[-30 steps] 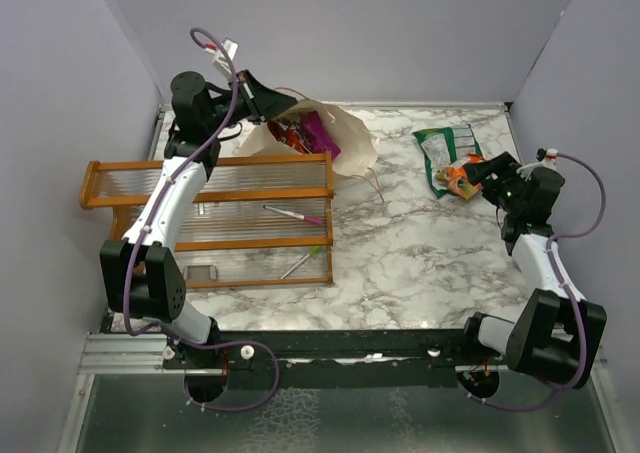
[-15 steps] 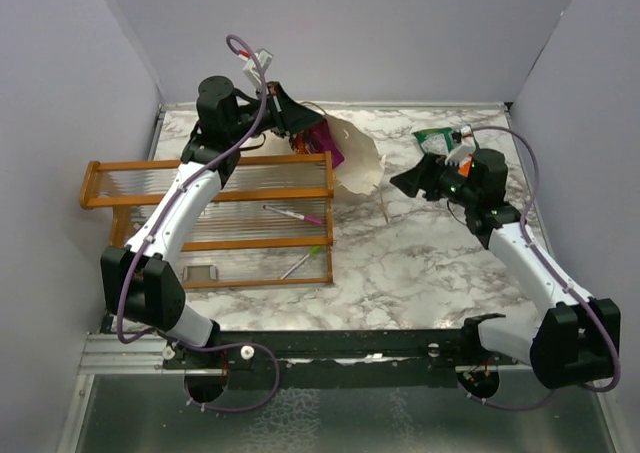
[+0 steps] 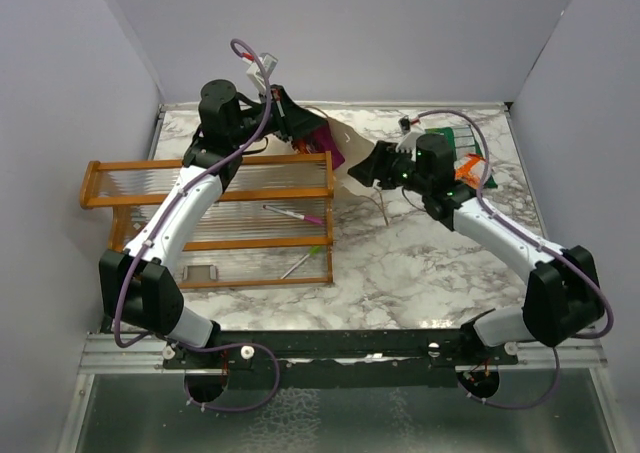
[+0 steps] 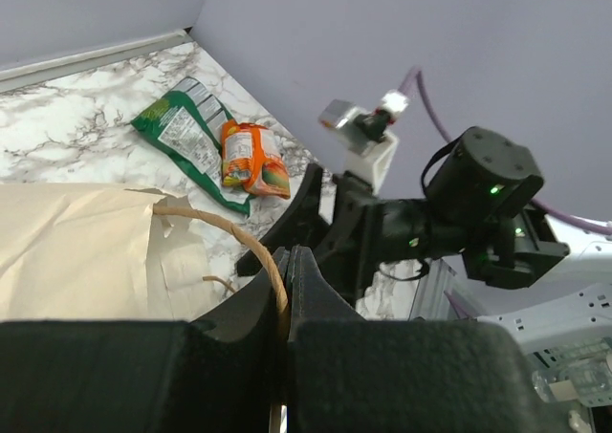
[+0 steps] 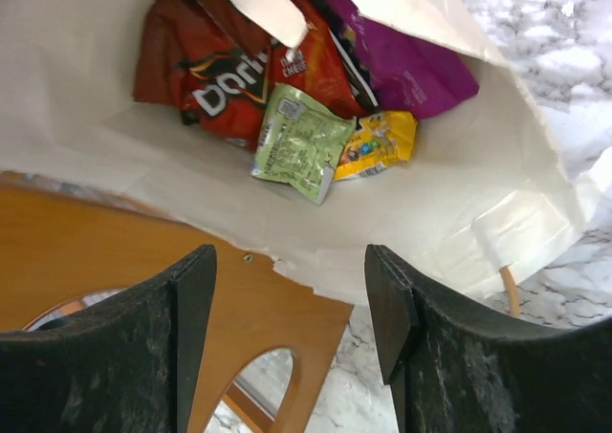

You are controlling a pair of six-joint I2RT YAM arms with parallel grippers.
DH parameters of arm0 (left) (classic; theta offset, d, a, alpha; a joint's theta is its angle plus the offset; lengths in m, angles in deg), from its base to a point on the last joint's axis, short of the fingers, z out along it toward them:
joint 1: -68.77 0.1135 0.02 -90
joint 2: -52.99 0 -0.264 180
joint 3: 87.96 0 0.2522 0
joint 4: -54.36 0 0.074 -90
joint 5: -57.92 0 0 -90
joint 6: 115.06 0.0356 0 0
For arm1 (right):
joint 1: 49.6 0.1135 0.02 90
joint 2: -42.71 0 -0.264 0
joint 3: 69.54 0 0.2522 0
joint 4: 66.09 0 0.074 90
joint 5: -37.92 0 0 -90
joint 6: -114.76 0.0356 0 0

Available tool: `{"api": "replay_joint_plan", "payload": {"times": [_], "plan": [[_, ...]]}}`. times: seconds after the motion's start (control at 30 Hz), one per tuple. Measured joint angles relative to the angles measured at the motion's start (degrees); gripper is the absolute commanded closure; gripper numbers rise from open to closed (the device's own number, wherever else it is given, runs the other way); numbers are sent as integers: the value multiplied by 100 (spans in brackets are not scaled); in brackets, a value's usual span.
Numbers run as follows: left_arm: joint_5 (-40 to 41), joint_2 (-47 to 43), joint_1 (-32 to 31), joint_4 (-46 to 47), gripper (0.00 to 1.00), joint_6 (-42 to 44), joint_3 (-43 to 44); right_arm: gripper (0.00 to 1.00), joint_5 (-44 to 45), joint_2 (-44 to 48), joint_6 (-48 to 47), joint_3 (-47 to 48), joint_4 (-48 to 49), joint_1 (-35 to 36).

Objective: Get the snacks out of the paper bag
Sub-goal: Take out the snack from the paper bag.

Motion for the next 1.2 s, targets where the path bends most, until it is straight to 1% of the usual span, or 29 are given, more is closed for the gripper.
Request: {"api": "replay_joint_plan", "payload": {"times": [0.13,0.27,0.5,0.57,0.63,0.8,0.93,1.07,1.2], "plan": [[-66,-11,2,144,100,2,-39,43,588,-577,262,2,267,433],[-199,-52,2,422,100,-31,-223,45,866,-1014,466,20,551,691],[-315,-11,-11,890,100,-280,-284,44,973,-1110,616,-55,1071,713],[-304,144,-61,872,100,-275,-72,43,1036,-1073,612,-173,1204,717],[-280,442,-203,693,100,-212,358,42,1147,-1005,608,-289,1241,717],[-221,1316,-791,221,100,-87,1488,42,1351,-726,675,-645,1303,590],[-138,1862,-1226,-153,100,22,2133,43,1394,-433,704,-994,1325,323],[-114,2090,-1530,-494,100,175,2393,44,1460,-114,684,-1261,1335,210],[-120,2129,-1635,-844,100,435,2531,45,1281,15,590,-1416,1410,212]]}}
